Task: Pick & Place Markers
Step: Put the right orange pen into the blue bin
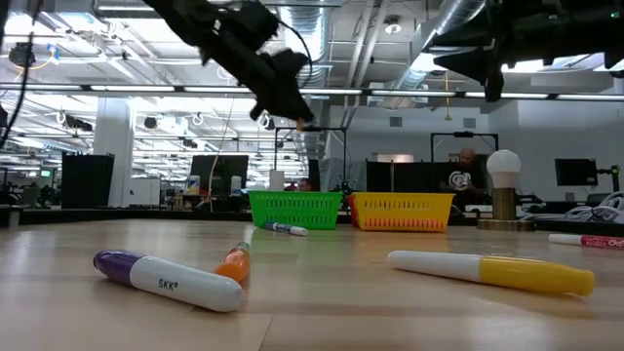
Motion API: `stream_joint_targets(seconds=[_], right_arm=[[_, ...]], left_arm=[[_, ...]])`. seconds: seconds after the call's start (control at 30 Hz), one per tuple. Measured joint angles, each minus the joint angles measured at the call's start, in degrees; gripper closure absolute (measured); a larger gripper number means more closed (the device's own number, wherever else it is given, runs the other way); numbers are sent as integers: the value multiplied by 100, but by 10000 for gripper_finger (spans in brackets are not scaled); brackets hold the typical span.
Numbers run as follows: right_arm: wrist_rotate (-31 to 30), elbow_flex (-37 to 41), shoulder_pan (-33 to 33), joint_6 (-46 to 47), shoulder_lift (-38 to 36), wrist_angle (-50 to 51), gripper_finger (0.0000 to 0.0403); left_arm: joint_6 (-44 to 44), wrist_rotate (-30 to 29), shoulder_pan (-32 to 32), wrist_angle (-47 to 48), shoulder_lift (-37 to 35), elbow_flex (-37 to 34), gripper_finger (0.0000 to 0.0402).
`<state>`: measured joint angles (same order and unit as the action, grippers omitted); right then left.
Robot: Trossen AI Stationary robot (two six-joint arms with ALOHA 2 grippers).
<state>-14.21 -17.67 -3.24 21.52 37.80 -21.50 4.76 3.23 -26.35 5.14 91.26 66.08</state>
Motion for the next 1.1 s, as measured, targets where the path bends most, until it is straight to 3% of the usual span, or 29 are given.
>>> stream_joint_targets(seconds=[0.17, 0.4, 0.73, 1.1], right_arm=[[-100, 0, 34, 89, -2, -37, 252], [-103, 0, 19, 204, -2, -41, 257], [-419, -2, -28, 205, -2, -87, 253], [-419, -4, -27, 203, -2, -129, 252]], left_arm=[[-499, 202, -339, 44, 843, 617, 350], [-561, 748, -761, 295, 1587, 1029, 350], [-424, 1194, -1070, 688, 2111, 1039, 350], [-432, 1205, -1178, 681, 2179, 1039, 350]])
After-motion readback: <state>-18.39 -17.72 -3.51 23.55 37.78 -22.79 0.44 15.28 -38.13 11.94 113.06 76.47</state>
